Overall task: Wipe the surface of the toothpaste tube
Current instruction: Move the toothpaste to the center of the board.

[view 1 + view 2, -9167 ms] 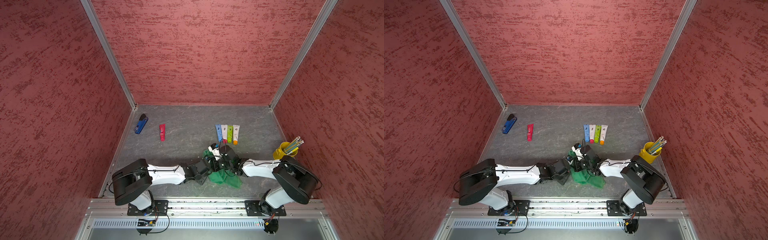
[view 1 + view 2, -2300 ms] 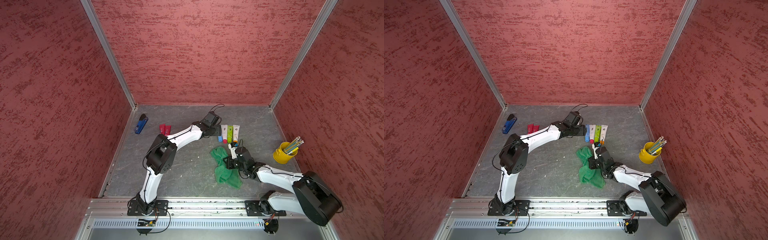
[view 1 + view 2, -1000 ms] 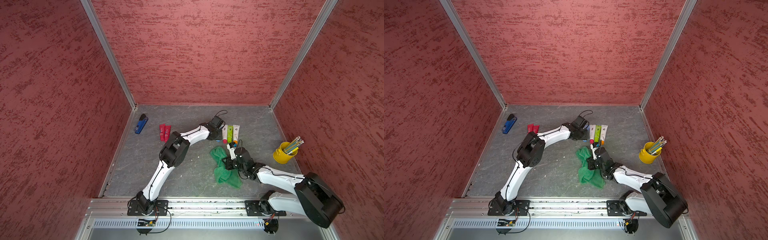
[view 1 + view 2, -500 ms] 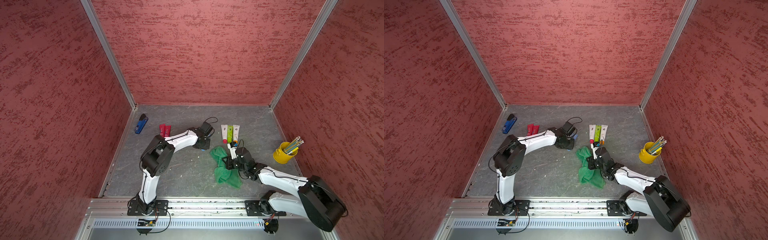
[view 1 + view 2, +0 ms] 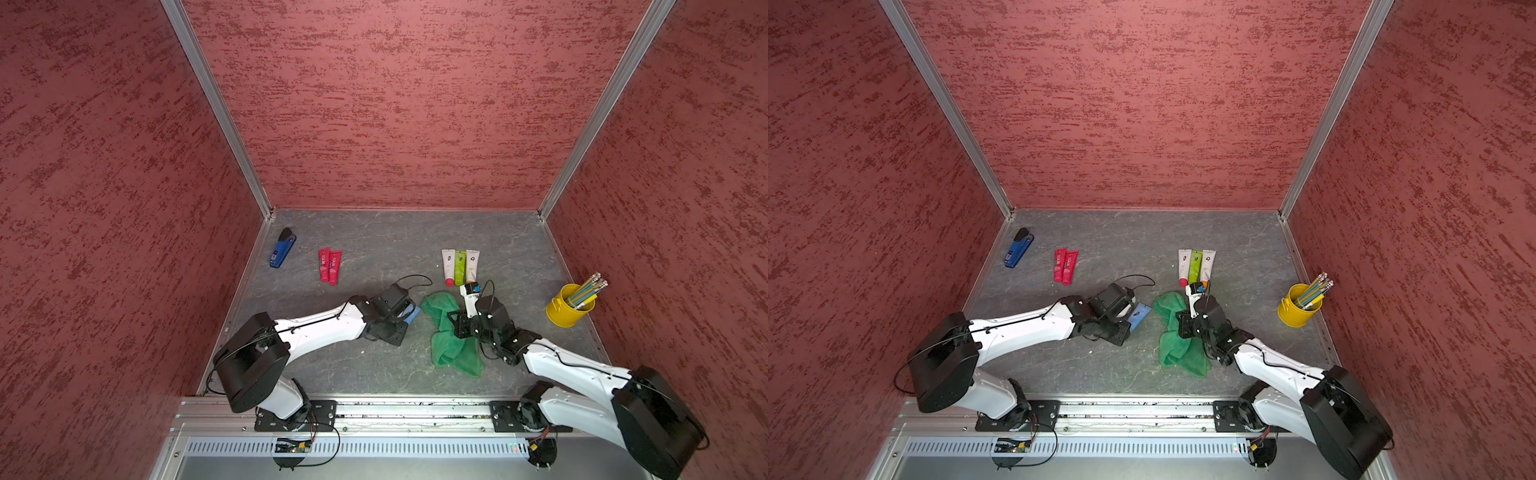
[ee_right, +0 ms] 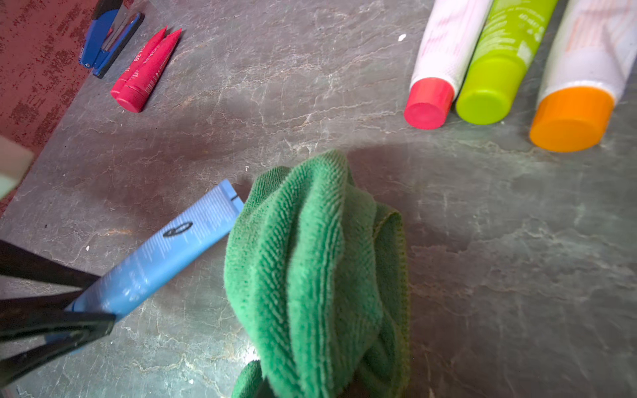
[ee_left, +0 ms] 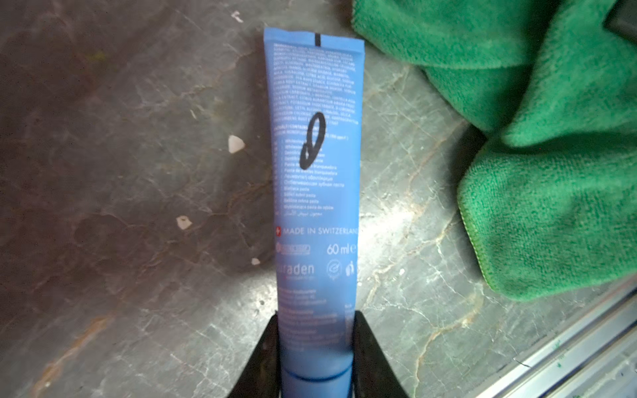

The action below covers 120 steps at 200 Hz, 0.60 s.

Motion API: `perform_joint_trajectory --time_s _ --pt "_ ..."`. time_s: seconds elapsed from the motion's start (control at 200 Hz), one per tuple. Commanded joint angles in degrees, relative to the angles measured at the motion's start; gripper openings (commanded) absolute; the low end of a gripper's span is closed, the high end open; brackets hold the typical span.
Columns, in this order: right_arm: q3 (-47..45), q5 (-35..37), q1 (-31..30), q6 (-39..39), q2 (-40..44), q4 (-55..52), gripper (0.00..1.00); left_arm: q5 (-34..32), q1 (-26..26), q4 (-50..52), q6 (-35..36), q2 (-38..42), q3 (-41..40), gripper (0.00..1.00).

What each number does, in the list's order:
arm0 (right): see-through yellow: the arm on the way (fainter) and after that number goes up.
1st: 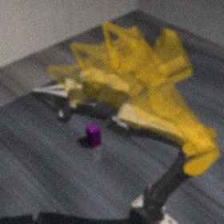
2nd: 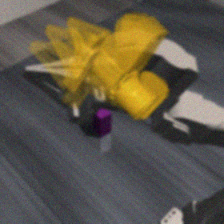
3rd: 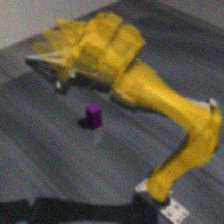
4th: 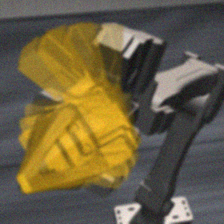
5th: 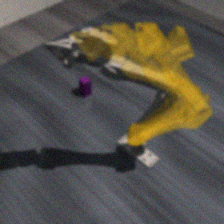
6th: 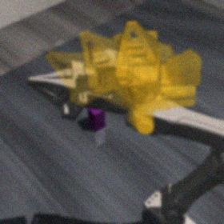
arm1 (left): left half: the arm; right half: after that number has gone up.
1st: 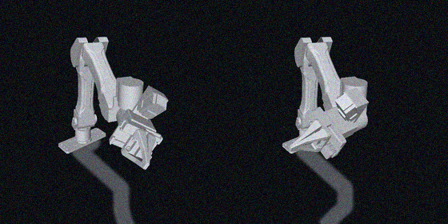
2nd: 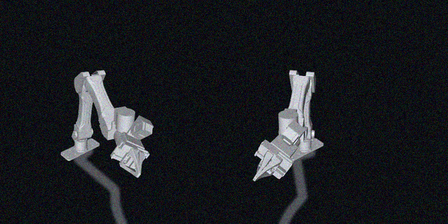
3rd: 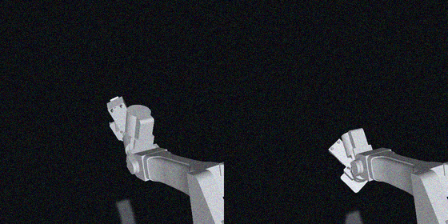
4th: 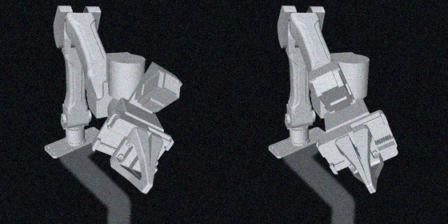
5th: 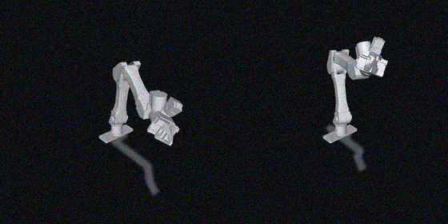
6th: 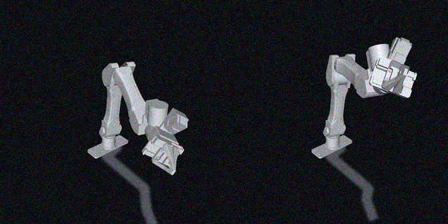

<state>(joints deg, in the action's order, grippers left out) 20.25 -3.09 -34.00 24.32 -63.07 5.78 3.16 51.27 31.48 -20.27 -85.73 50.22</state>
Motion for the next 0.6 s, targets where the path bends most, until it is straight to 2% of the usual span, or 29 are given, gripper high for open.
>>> perform_joint_trajectory --time_s 0.0,0.07,0.155,0.205,0.401,0.596 --pt "3.78 -1.22 -0.34 1.64 2.07 1.2 0.0 3.71 1.08 -5.76 1.3 1.91 -2.87 0.26" --pt "5.56 -2.16 -0.37 1.96 0.52 2.28 0.0 3.35 2.02 -6.69 1.46 2.61 -4.25 0.33" --pt "8.06 -4.97 -0.41 1.66 -4.73 3.8 0.0 2.44 2.93 -7.03 1.24 3.22 -5.49 0.46" --pt "9.1 -6.72 -0.81 1.87 -7.61 5.4 0.0 2.01 3.33 -6.96 1.25 3.45 -6.16 0.5" --pt "10.28 -6.99 -2.61 3.71 -11.24 9.73 0.0 -1.2 4.71 -6.8 -0.67 5.32 -9.03 0.53" --pt "14.13 -9.65 -4.52 2.02 -18.27 10.48 0.0 -3.02 6.67 -7.7 -2.39 4.42 -10.29 0.51"
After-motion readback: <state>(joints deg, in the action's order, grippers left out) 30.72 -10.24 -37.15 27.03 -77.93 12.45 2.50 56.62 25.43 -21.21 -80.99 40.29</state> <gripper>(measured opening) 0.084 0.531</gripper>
